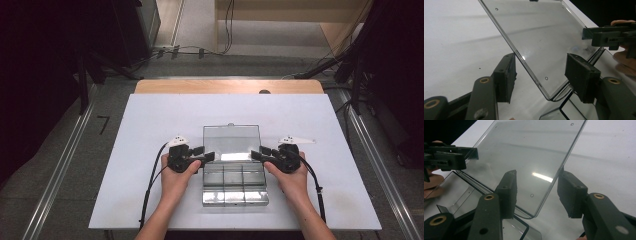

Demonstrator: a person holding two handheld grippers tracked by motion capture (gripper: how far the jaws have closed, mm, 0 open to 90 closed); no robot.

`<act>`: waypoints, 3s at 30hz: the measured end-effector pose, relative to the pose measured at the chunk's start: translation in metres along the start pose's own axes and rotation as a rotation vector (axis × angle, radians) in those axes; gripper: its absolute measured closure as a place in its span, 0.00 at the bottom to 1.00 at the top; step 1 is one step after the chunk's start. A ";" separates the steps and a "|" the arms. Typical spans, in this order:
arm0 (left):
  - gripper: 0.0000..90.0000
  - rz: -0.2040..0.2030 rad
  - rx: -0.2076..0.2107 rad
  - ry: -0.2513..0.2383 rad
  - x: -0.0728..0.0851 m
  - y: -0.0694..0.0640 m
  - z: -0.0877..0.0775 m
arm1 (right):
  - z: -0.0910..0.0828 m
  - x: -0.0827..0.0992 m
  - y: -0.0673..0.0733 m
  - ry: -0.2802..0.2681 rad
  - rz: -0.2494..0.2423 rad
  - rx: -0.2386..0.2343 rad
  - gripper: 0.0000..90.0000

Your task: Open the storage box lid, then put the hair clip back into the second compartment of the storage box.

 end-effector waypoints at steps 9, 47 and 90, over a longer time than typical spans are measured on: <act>0.37 0.015 -0.027 -0.013 -0.003 0.000 -0.005 | -0.005 -0.004 0.003 -0.007 0.003 0.005 0.49; 0.00 0.248 0.134 -0.053 0.005 -0.042 -0.051 | -0.062 -0.007 0.000 -0.018 -0.289 0.040 0.00; 0.00 0.250 0.148 -0.015 0.016 -0.044 -0.043 | -0.052 0.015 -0.064 0.080 -0.262 0.101 0.55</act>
Point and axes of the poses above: each handheld gripper's, and its own axes: z roughly forward along the jaws, x roughly out of its underside, y roughly to its left, the point moved 9 cm from there along z, roughly forward along the jaws, and after that the axes turned 5 degrees about z, right-handed, at the moved point
